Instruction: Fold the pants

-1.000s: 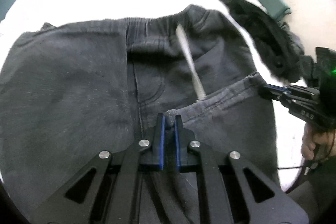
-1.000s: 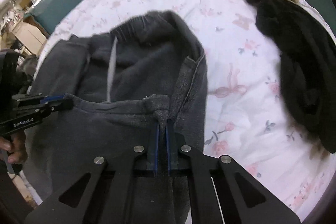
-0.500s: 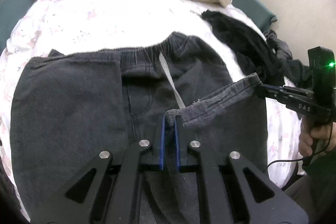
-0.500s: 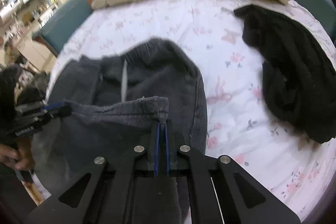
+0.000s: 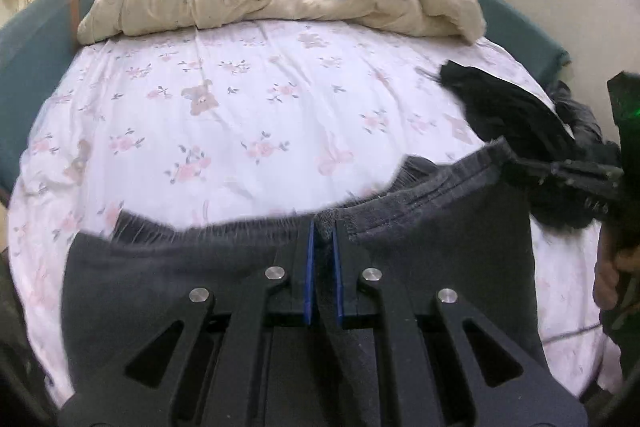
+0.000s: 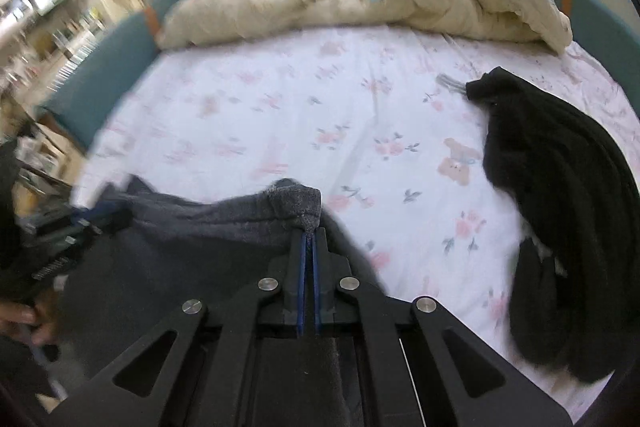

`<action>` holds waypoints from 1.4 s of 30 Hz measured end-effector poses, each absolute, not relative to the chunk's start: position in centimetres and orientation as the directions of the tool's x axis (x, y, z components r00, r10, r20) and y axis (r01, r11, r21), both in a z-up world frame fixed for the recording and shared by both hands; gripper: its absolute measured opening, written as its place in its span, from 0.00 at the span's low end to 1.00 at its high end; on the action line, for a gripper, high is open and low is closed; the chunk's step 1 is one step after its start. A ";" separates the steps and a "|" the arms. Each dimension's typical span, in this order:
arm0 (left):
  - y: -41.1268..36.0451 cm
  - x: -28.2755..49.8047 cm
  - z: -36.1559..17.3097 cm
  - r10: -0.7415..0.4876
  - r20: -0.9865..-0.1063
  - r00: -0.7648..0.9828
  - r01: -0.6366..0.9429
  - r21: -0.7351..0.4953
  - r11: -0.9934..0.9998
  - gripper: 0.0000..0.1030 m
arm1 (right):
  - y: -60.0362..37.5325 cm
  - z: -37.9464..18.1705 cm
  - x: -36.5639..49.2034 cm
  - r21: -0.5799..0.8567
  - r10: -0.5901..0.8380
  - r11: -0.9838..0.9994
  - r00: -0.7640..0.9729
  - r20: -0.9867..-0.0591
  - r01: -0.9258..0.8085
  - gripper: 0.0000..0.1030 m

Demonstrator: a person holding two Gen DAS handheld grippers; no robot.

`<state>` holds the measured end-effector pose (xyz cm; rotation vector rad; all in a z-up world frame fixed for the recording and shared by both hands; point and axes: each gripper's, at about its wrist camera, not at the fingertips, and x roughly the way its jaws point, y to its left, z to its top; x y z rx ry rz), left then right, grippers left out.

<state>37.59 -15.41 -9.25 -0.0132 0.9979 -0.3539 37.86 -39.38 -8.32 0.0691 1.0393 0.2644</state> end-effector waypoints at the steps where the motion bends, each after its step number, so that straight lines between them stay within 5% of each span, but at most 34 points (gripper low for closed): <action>1: -15.7 38.3 -10.1 -0.280 -0.830 0.482 0.282 -0.156 0.947 0.06 | -39.2 -9.2 38.6 0.171 0.236 0.969 0.465 -0.853 -0.177 0.01; 7: -18.0 40.2 -14.8 -0.166 -0.900 0.403 0.287 -0.047 0.957 0.16 | -38.5 -13.7 41.0 0.108 0.154 0.985 0.398 -0.904 -0.134 0.04; 10: -17.5 40.2 -14.3 -0.224 -0.893 0.391 0.285 -0.114 0.952 0.27 | -39.0 -13.8 41.0 0.124 0.154 0.987 0.391 -0.907 -0.102 0.14; 12: -16.6 39.9 -13.5 -0.268 -0.886 0.378 0.264 -0.174 0.949 0.48 | -39.8 -13.3 40.5 0.116 0.136 0.991 0.394 -0.909 -0.074 0.56; 13: -15.9 39.3 -12.9 -0.282 -0.881 0.379 0.239 -0.201 0.950 0.63 | -40.3 -12.8 39.9 0.117 0.131 0.991 0.404 -0.905 -0.060 0.64; 14: -15.2 38.7 -12.2 -0.297 -0.870 0.393 0.219 -0.225 0.949 0.67 | -40.8 -12.1 39.0 0.131 0.140 0.990 0.428 -0.893 -0.050 0.65; 24: -9.6 22.8 -7.6 -0.415 -0.817 0.401 0.109 -0.407 0.907 0.70 | -45.9 -6.9 23.6 0.384 0.260 0.900 0.454 -0.852 0.206 0.65; 29: -8.6 14.6 -9.0 -0.450 -0.853 0.265 0.068 -0.449 0.891 0.70 | -49.3 -8.2 12.5 0.644 0.430 0.680 0.522 -0.737 0.349 0.65; 36: -13.1 7.9 -11.4 -0.483 -0.862 0.153 0.195 -0.453 0.870 0.69 | -49.2 -13.3 4.4 0.479 0.350 0.737 0.337 -0.874 0.477 0.63; 40: -15.6 5.0 -11.7 -0.465 -0.871 0.160 0.352 -0.389 0.851 0.68 | -46.0 -13.1 4.6 0.437 0.384 0.839 0.216 -0.898 0.326 0.62; 42: -16.6 4.6 -11.6 -0.447 -0.879 0.165 0.399 -0.355 0.846 0.69 | -42.5 -12.3 5.3 0.245 0.225 0.958 0.140 -0.964 0.148 0.61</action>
